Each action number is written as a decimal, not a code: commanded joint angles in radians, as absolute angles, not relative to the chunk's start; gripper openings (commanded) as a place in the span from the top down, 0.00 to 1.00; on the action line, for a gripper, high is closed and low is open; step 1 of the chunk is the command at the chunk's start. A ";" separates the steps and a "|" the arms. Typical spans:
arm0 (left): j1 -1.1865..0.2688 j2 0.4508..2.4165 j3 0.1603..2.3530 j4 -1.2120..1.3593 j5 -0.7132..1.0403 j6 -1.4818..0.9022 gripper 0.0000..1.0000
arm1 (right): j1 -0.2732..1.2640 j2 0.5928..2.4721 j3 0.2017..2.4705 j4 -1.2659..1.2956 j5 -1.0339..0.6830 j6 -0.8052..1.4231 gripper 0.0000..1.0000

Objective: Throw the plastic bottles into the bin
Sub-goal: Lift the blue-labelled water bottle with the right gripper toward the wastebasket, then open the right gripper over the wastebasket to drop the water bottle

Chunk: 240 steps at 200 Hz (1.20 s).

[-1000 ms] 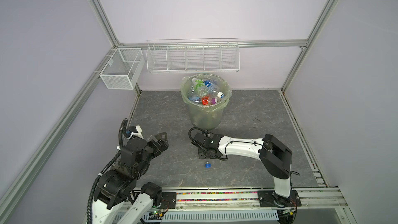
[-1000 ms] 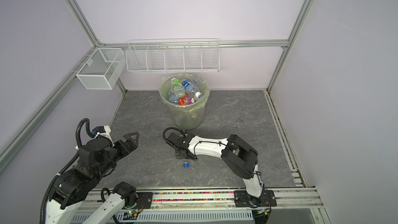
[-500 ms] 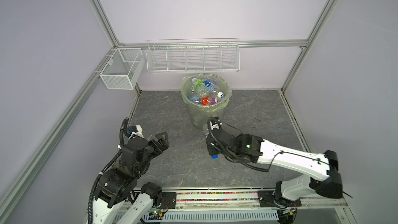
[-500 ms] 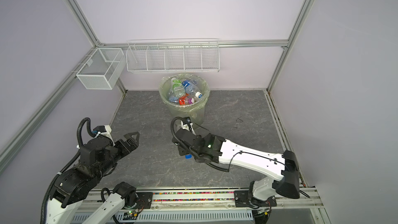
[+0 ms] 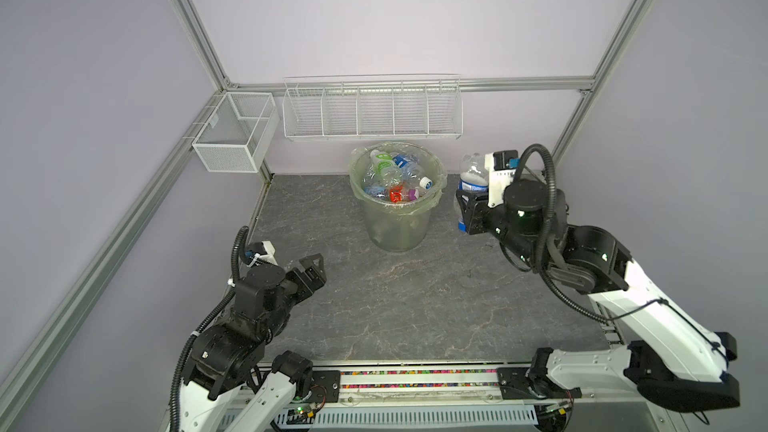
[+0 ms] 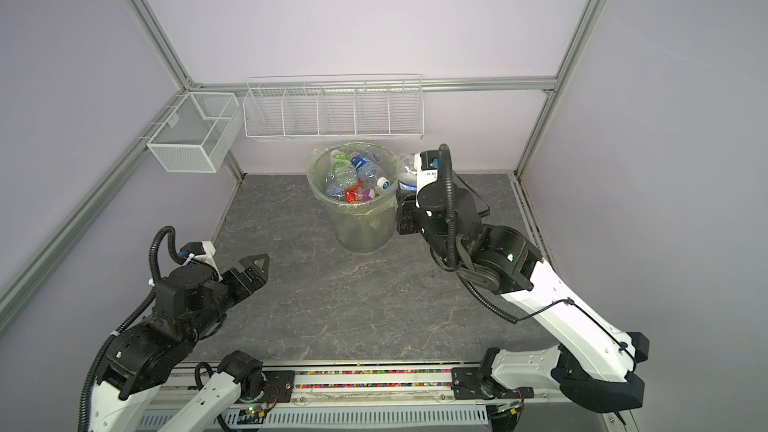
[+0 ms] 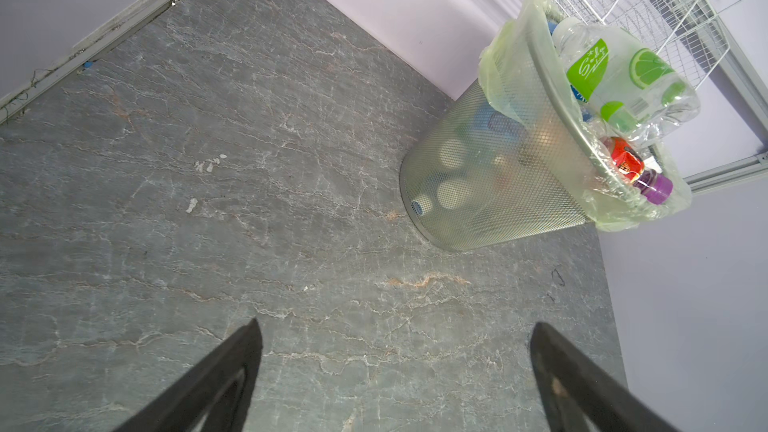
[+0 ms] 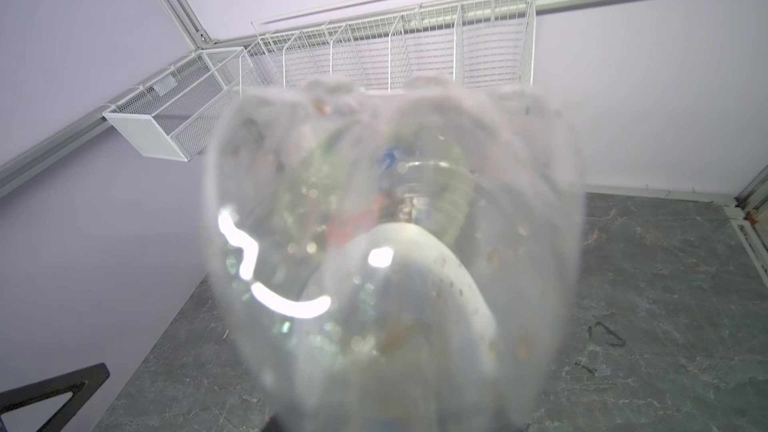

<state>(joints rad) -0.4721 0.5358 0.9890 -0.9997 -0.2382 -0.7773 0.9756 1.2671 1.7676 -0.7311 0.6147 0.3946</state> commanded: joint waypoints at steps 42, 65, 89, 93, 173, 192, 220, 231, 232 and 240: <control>-0.475 0.540 1.024 -1.016 -0.240 -0.795 0.00 | 0.810 1.579 2.061 -0.713 0.378 0.321 0.78; -0.475 0.532 1.029 -1.026 -0.252 -0.795 0.01 | 0.749 1.721 2.146 -0.697 0.293 0.351 0.75; -0.475 0.532 1.034 -1.029 -0.243 -0.797 0.00 | 0.690 1.924 2.347 -0.833 0.221 0.387 0.53; -0.474 0.532 1.035 -1.031 -0.242 -0.797 0.00 | 0.686 1.951 2.391 -0.862 0.210 0.388 0.32; -0.475 0.537 1.041 -1.024 -0.242 -0.795 0.00 | 0.680 1.963 2.448 -0.907 0.203 0.353 0.11; -0.475 0.534 1.040 -1.023 -0.244 -0.795 0.00 | 0.680 1.937 2.423 -0.891 0.205 0.351 0.12; -0.475 0.531 1.037 -1.026 -0.247 -0.797 0.00 | 0.681 1.911 2.391 -0.882 0.202 0.351 0.12; -0.475 0.531 1.035 -1.026 -0.247 -0.797 0.00 | 0.680 1.900 2.377 -0.881 0.200 0.351 0.12; -0.474 0.531 1.035 -1.026 -0.248 -0.797 0.00 | 0.680 1.899 2.375 -0.881 0.200 0.351 0.12; -0.474 0.531 1.035 -1.026 -0.247 -0.798 0.00 | 0.680 1.887 2.361 -0.878 0.201 0.353 0.12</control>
<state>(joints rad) -0.4721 0.5346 1.0168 -1.0069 -0.2386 -0.7853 0.6777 1.9152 2.4065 -0.9085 0.2085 0.3656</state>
